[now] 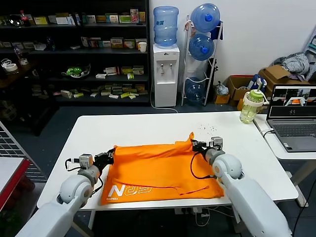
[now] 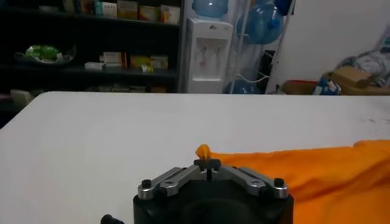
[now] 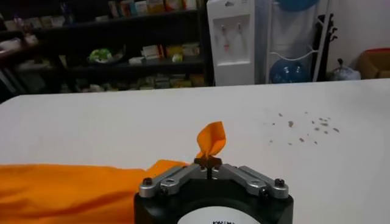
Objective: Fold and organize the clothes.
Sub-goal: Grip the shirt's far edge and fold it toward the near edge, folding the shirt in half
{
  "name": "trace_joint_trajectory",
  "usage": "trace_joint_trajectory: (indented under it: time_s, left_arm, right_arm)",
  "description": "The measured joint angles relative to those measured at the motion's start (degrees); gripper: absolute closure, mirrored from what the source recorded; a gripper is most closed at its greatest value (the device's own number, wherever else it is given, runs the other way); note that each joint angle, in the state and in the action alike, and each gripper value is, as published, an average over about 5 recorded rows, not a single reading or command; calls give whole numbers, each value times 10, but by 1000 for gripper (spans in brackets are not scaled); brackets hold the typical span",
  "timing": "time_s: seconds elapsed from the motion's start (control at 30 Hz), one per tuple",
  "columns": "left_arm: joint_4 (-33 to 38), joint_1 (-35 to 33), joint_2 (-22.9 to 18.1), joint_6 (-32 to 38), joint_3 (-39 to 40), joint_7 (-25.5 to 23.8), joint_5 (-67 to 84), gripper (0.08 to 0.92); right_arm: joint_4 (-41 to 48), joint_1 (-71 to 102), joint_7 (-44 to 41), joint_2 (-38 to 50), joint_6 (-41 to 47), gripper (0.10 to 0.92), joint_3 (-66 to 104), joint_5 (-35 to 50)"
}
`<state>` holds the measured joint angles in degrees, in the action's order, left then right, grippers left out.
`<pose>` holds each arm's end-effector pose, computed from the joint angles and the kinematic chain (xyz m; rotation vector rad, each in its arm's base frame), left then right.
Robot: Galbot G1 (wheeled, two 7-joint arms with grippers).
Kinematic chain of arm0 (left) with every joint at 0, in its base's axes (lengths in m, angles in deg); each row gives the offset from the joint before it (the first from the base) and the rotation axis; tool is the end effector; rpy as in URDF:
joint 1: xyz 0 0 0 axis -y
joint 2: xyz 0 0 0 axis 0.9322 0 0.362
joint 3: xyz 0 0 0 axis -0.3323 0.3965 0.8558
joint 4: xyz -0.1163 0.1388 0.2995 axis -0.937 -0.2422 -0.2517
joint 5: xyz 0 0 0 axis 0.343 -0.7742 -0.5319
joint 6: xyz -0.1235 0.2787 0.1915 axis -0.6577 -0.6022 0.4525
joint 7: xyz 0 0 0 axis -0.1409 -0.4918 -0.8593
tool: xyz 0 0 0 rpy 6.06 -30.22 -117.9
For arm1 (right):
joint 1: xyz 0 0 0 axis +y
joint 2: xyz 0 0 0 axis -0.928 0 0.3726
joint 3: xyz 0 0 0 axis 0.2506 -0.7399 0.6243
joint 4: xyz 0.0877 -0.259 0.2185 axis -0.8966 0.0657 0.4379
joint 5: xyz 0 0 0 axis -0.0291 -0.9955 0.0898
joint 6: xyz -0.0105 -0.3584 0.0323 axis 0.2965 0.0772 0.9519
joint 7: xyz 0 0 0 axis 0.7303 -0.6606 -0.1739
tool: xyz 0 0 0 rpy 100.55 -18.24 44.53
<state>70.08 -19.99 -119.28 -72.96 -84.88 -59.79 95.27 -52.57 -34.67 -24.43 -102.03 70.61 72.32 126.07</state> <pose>0.3399 0.0799 -0.3020 -0.2457 -2.6666 0.0637 0.4043 -0.0508 -0.2872 0.3391 -2.5428 -0.0884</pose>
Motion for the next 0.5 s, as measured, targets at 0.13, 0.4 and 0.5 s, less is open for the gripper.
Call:
trace_joint_trajectory:
  time_s: [0.13, 0.4, 0.5]
  left_arm:
    - [43, -41, 13, -1, -12, 12, -2, 910]
    - [96, -98, 32, -2, -34, 30, -10, 910]
    - [106, -114, 34, -2, -41, 34, -11, 910]
  right_arm:
    - [-54, 42, 11, 28, 9, 900, 14, 11]
    - [-136, 116, 27, 62, 20, 900, 38, 22]
    - [-154, 137, 29, 70, 25, 900, 45, 24]
